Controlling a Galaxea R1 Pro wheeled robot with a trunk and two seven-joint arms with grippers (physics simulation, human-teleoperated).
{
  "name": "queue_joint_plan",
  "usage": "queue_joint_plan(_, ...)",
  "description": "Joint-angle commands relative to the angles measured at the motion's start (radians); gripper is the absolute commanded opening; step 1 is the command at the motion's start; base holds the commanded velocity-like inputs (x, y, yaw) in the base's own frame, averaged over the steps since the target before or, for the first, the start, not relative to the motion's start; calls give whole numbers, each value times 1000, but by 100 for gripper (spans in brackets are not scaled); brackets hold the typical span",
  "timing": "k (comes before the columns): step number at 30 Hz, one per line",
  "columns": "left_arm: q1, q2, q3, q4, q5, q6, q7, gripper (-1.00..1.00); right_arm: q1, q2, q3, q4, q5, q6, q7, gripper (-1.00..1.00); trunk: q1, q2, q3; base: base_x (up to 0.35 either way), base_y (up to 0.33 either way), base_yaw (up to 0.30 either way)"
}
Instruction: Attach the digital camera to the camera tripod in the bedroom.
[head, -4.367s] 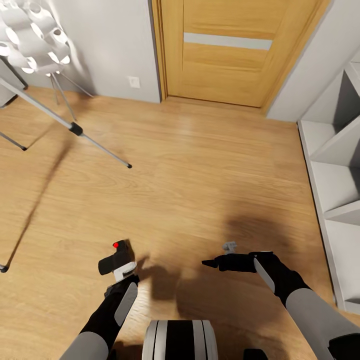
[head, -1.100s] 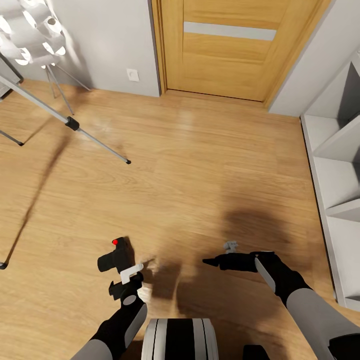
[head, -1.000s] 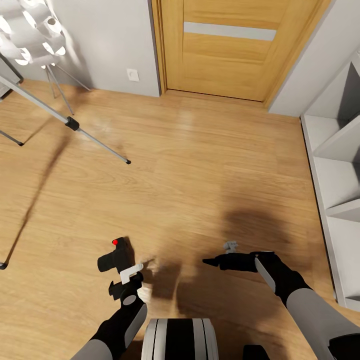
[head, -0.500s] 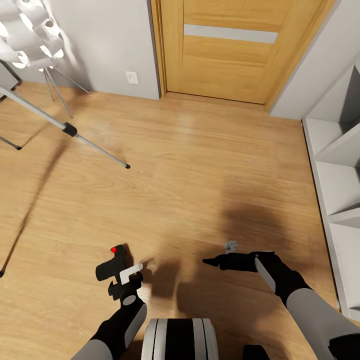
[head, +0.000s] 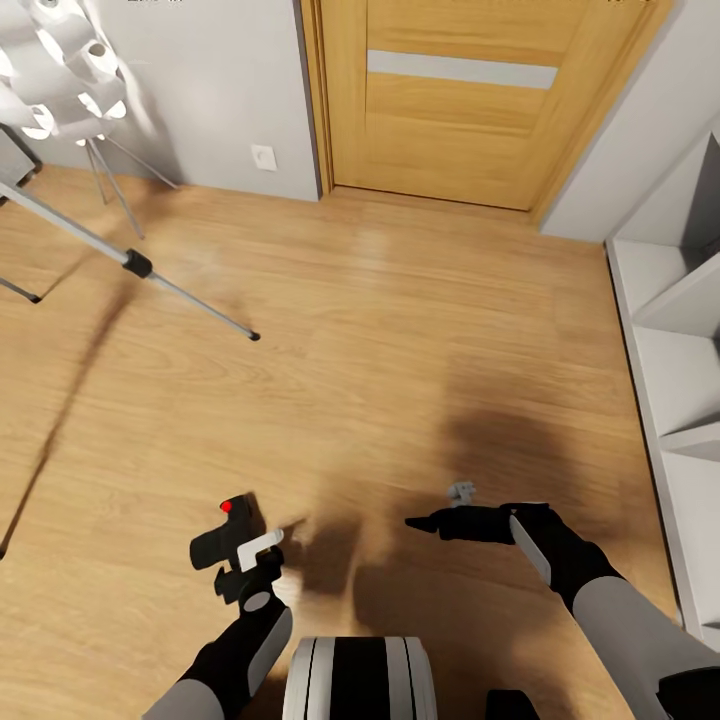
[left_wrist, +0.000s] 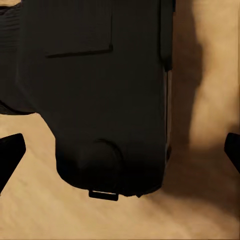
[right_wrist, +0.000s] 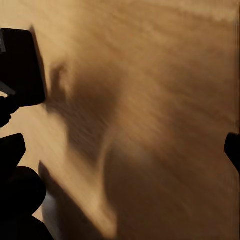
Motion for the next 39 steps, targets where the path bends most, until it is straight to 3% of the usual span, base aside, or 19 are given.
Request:
queue_joint_plan(1, -1, 1, -6, 2, 10, -6, 6, 100, 0, -1, 5, -1, -10, 8, -2, 100, 0, 0, -1, 154, 0, 0)
queue_joint_plan(39, 0, 6, -4, 73, 18, -3, 3, 100, 0, -2, 5, -1, -10, 8, -1, 100, 0, 0, -1, 9, 0, 0)
